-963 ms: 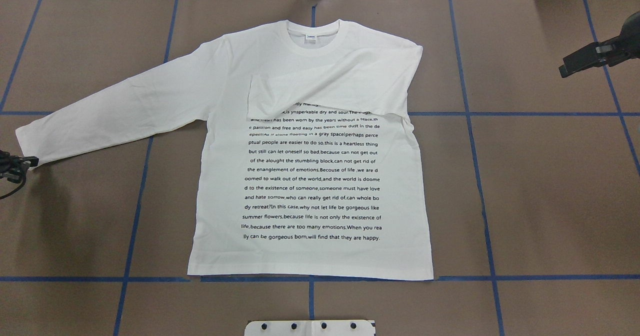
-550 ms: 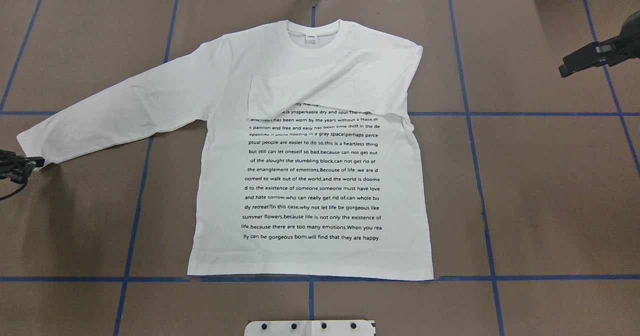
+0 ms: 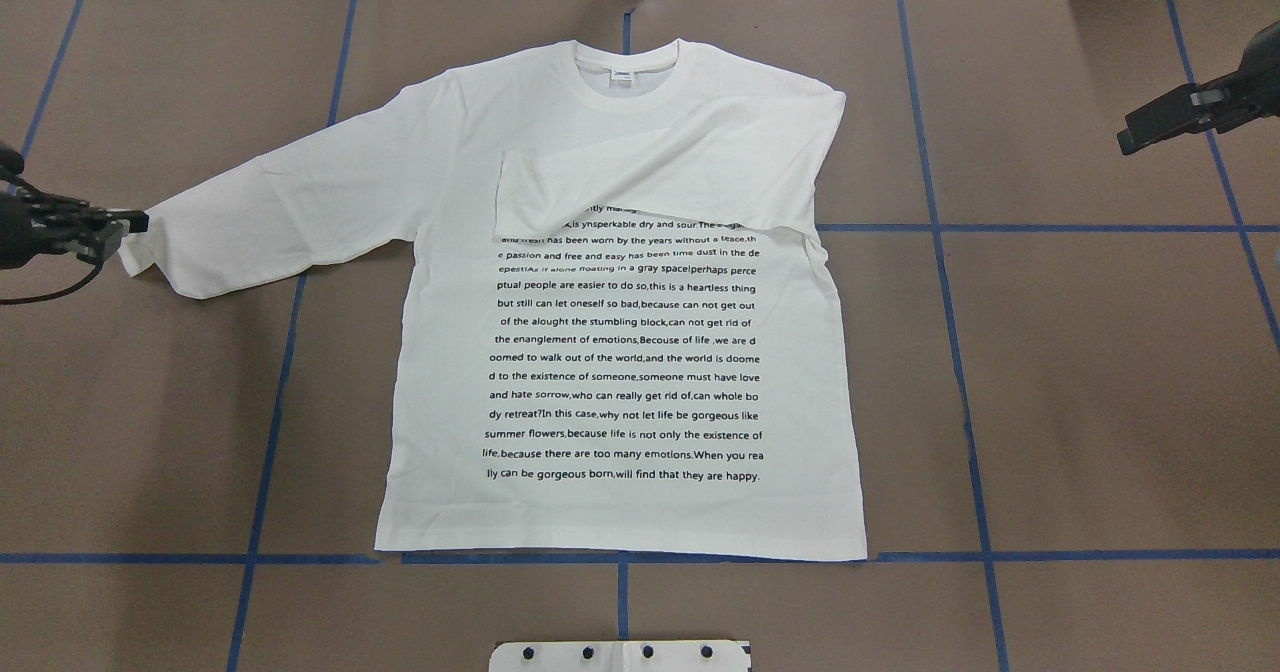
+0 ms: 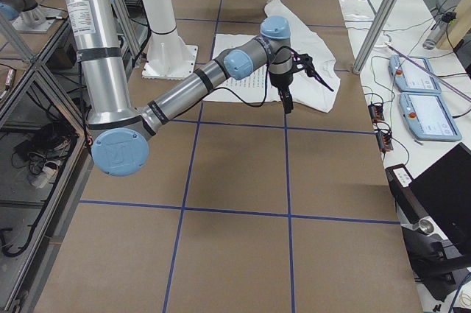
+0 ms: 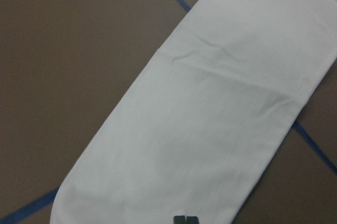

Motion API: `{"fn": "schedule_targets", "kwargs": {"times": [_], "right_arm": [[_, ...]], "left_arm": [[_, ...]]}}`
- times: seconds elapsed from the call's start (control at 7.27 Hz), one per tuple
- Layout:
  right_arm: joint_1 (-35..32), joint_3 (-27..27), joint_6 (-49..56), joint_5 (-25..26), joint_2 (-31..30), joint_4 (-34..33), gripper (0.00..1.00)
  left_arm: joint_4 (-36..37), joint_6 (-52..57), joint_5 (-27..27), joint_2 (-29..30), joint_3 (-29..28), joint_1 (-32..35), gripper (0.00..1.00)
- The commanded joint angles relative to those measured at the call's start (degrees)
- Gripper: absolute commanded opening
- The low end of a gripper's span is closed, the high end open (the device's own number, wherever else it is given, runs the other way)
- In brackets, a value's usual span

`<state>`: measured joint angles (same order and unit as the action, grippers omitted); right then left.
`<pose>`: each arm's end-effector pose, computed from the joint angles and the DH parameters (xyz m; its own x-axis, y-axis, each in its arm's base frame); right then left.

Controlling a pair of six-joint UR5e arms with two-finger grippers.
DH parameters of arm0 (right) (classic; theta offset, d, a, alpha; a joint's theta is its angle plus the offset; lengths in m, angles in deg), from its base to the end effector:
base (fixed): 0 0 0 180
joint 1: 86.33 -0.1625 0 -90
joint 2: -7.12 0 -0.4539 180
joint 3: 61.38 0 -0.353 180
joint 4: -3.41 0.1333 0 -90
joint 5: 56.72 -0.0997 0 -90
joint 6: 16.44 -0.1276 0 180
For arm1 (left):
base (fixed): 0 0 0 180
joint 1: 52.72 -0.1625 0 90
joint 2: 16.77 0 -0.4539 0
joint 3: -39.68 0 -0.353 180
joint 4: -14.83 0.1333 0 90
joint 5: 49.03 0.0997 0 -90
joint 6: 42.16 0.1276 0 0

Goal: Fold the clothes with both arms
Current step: 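Move the left gripper to the sleeve nearest it, then grasp the sleeve with the left gripper and fold it across the shirt body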

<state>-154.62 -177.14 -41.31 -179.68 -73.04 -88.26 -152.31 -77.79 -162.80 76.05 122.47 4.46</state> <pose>-0.1282 -0.4947 0.4374 0.7344 -0.2134 0.6443 -0.0021 0.9486 0.3166 0.2105 -0.4775 0.5823 0.5492 0.5209 -0.6535 0.1959 0.6800 0.7066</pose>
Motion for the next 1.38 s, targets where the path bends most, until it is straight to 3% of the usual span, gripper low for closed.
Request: {"fn": "schedule_targets", "kwargs": {"times": [0.0, 0.41, 0.69, 0.96, 1.24], "right_arm": [[0.0, 0.3, 0.0, 0.1, 0.1, 0.0, 1.00], [0.0, 0.7, -0.1, 0.1, 0.4, 0.0, 1.00], [0.0, 0.9, -0.1, 0.2, 0.4, 0.0, 1.00], [0.0, 1.0, -0.1, 0.2, 0.4, 0.0, 1.00], [0.0, 1.5, -0.1, 0.2, 0.4, 0.0, 1.00]], "left_arm": [[9.4, -4.8, -0.1, 10.8, 0.0, 0.5, 0.00], [30.6, -10.9, 0.2, 29.0, -0.2, -0.2, 0.00], [36.9, -22.8, 0.7, 39.8, -1.1, -4.5, 0.00], [40.9, -31.6, 12.0, 48.1, -4.4, -13.5, 0.00], [40.4, -34.0, 16.5, 50.3, -7.2, -20.0, 0.00]]}}
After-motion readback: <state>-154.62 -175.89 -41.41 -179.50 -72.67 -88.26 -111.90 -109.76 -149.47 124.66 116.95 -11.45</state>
